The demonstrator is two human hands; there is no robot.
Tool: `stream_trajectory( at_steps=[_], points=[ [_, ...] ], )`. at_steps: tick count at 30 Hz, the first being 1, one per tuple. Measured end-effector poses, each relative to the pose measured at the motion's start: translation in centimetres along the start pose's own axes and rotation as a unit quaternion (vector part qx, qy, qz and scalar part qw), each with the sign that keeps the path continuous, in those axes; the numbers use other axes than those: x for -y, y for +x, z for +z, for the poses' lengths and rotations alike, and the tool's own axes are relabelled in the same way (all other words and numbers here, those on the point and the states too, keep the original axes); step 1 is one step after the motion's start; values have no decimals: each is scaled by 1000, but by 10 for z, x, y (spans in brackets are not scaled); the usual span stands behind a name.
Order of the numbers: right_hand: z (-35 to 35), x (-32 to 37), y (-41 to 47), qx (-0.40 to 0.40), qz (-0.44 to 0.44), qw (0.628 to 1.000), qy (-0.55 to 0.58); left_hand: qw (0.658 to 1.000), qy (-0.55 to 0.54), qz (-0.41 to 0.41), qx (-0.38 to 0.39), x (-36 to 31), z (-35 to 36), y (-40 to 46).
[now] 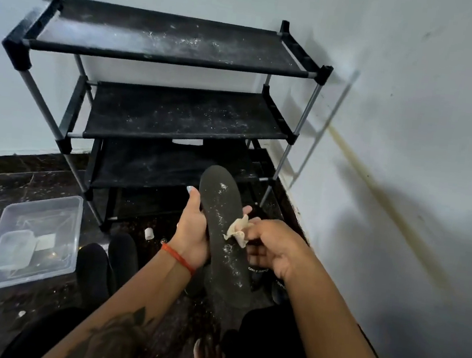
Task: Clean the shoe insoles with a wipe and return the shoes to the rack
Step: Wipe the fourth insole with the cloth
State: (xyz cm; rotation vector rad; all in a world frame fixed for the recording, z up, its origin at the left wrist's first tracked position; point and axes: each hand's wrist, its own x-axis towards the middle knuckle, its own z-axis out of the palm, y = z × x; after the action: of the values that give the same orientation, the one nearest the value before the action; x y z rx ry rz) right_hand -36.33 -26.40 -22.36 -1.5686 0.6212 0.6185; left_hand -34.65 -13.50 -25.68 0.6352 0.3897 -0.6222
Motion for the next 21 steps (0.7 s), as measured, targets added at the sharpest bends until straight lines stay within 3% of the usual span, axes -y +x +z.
stream_trajectory(
  at_steps=[5, 7, 11, 17, 21],
  points=[
    [-6, 6, -5, 2, -38, 999, 5, 1000, -29, -5, 1, -5, -5, 8],
    [-12, 4, 4, -68, -92, 993, -6, 1000, -1, 9, -29, -5, -8, 12],
    [-14, 9, 19, -196, -256, 943, -84, 999, -16, -31, -3, -2, -4, 19],
    [14, 6, 43, -129, -424, 840, -313, 999, 10, -26, -24, 4, -2, 30],
    [5, 10, 54, -140, -378, 848, -344, 999, 30, -14, -41, 7, 2, 34]
  ],
)
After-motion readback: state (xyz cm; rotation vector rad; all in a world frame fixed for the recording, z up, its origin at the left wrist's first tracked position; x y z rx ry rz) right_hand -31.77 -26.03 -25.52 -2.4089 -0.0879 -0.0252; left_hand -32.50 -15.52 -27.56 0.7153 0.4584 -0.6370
